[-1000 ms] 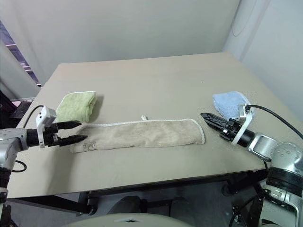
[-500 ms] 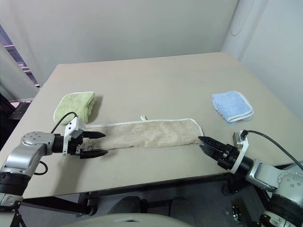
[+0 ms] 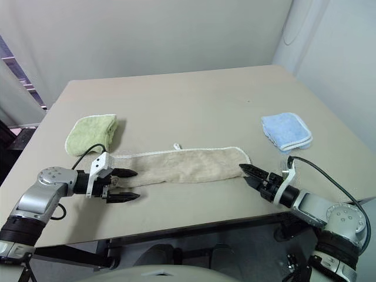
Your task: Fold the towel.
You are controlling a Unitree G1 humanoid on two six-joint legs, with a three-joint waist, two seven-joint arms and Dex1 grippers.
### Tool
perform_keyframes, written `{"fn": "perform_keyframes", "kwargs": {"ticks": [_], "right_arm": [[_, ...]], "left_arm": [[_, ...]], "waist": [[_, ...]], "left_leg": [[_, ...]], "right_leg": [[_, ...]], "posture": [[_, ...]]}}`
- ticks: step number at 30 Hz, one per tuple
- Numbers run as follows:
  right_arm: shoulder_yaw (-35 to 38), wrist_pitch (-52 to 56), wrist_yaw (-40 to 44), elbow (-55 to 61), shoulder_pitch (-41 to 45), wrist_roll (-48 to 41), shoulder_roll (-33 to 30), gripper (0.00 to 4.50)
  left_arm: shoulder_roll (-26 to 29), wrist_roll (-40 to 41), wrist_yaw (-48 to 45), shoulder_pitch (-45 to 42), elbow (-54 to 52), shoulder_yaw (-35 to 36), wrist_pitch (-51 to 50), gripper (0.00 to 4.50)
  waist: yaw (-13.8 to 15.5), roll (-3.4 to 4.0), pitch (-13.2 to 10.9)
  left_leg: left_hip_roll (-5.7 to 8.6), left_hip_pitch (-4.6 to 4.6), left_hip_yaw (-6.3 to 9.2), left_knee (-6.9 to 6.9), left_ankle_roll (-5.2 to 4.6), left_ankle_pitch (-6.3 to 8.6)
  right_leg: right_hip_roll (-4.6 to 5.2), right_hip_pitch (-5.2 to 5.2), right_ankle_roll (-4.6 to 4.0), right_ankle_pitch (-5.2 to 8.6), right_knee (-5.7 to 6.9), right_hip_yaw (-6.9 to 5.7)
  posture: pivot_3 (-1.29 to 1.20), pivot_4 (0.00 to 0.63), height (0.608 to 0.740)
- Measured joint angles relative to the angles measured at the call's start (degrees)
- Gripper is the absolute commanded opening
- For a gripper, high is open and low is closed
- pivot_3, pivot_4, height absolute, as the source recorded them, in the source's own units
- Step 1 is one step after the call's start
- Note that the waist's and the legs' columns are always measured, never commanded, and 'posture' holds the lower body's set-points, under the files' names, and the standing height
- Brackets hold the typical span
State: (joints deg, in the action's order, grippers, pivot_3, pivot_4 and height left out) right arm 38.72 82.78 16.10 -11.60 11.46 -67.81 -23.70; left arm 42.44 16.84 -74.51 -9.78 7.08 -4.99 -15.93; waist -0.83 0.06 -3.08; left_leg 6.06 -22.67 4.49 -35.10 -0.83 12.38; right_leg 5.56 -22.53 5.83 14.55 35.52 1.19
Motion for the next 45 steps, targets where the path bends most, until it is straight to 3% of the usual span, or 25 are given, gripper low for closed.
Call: {"fn": "perform_keyframes", "kwargs": {"ticks": [2,5,13,15,24,32,38,45], "right_arm": [[-0.08,-0.76,-0.26,-0.68,0.88,0.57,-0.04,3.9],[-0.23,-1.43,-0.66,-1.37,1.54,1.36,-0.07,3.3],[-0.2,-2.31,-0.27,-0.79,1.3,1.17,-0.21,0.5],[-0.19,-2.29,0.51,-0.61,1.2,0.61,-0.63,0.01],[1.92,-2.33,7.29,-1.86,-6.22,-0.05,-9.53,0.01],[6.43,-3.91,17.83,-6.19,-12.4,1.45,-23.31,0.01],[5.57,-3.89,19.72,-0.64,-9.68,1.63,-24.46,0.01],[-3.82,-3.31,23.77,14.34,-7.89,0.66,-24.8,0.01]], "left_arm": [[0.01,-0.04,0.38,0.31,-0.04,-0.1,0.09,4.5],[0.01,-0.04,1.11,0.63,-0.4,-0.09,0.1,4.5],[0.77,-0.04,2.05,0.75,-0.43,-0.03,0.38,4.5],[0.82,-0.05,2.17,0.71,-0.39,-0.03,0.55,4.5],[1.32,-0.07,2.06,0.25,1.19,0.2,1.5,4.5],[1.6,-0.1,1.52,-0.17,2.79,0.28,3.01,4.5],[1.59,-0.64,1.24,-1.41,4.56,0.14,3.77,4.5],[1.56,-1.3,0.96,-2.24,5.75,0.07,4.34,4.5]], "waist": [[0.02,0.0,0.0],[0.11,-0.01,0.0],[0.16,-0.02,0.02],[0.18,-0.06,0.04],[2.55,0.01,0.03],[3.26,0.22,0.14],[2.93,0.31,0.15],[3.16,0.3,0.15]], "left_leg": [[0.0,-0.02,0.0,0.0,-0.02,0.01],[0.0,-0.03,0.01,0.02,-0.04,0.02],[0.0,-0.14,0.08,0.13,-0.11,0.05],[0.0,-0.08,0.08,0.06,-0.11,0.06],[0.11,-0.26,0.04,0.02,-0.34,0.21],[0.08,-0.66,-0.04,-0.06,-0.45,0.23],[0.06,-0.6,-0.08,-0.14,-0.43,0.24],[0.05,-0.69,-0.06,-0.13,-0.45,0.24]], "right_leg": [[0.0,0.0,0.0,0.0,-0.05,-0.01],[0.0,-0.01,0.0,-0.01,-0.06,-0.02],[-0.02,-0.2,-0.19,-0.14,-0.05,-0.13],[-0.02,-0.13,-0.19,-0.14,-0.1,-0.13],[0.12,-0.04,-0.09,-0.08,-0.52,-0.15],[0.09,-0.37,-0.05,-0.1,-0.39,-0.14],[0.11,-0.31,0.01,-0.12,-0.35,-0.14],[0.11,-0.46,0.01,-0.15,-0.36,-0.17]], "posture": [[0.0,0.0,0.74],[0.0,0.0,0.74],[0.0,0.0,0.74],[0.0,0.0,0.74],[0.0,0.0,0.74],[0.0,0.0,0.74],[0.0,0.0,0.74],[0.0,0.0,0.74]]}}
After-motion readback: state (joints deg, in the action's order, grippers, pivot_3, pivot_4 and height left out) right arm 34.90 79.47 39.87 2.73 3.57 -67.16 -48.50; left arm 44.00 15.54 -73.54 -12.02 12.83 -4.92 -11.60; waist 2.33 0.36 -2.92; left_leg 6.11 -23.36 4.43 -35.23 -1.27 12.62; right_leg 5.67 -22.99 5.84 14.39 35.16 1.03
